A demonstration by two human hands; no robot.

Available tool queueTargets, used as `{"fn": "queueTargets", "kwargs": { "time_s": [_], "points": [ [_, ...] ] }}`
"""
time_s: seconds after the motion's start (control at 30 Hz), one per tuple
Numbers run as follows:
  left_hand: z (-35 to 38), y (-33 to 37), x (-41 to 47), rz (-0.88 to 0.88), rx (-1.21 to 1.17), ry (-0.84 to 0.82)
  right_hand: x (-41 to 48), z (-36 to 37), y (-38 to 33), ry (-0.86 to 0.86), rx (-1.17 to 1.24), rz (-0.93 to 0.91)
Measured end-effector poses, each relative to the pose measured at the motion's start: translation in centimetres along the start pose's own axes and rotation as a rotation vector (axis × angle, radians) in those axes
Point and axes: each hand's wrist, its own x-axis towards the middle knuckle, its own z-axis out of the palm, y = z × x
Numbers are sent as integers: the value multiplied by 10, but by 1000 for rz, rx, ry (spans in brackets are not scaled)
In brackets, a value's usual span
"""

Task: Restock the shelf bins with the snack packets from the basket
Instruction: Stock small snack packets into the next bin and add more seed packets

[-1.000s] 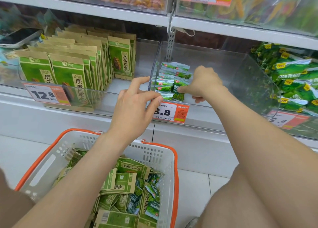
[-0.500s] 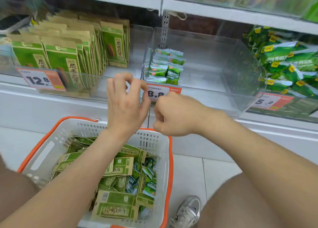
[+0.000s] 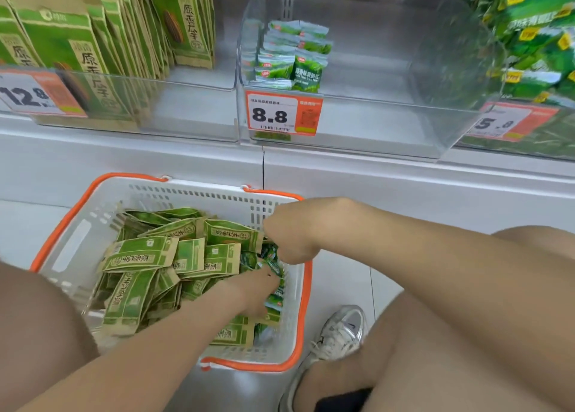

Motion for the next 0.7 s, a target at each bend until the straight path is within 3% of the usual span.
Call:
{"fn": "queueTargets", "kwargs": {
  "time_s": [0.23, 0.33, 0.6, 0.7],
  "points": [
    [11, -5, 17, 7, 220, 188, 5, -5, 6, 43, 16, 19],
    [-1, -11, 16, 31, 207, 294, 4, -8, 8, 33, 18, 20],
    [-66, -28, -16, -18, -551, 627, -12, -28, 30, 52, 85, 125],
    [-103, -17, -39, -18, -845, 766, -18, -30, 41, 110, 223, 193]
  ]
}}
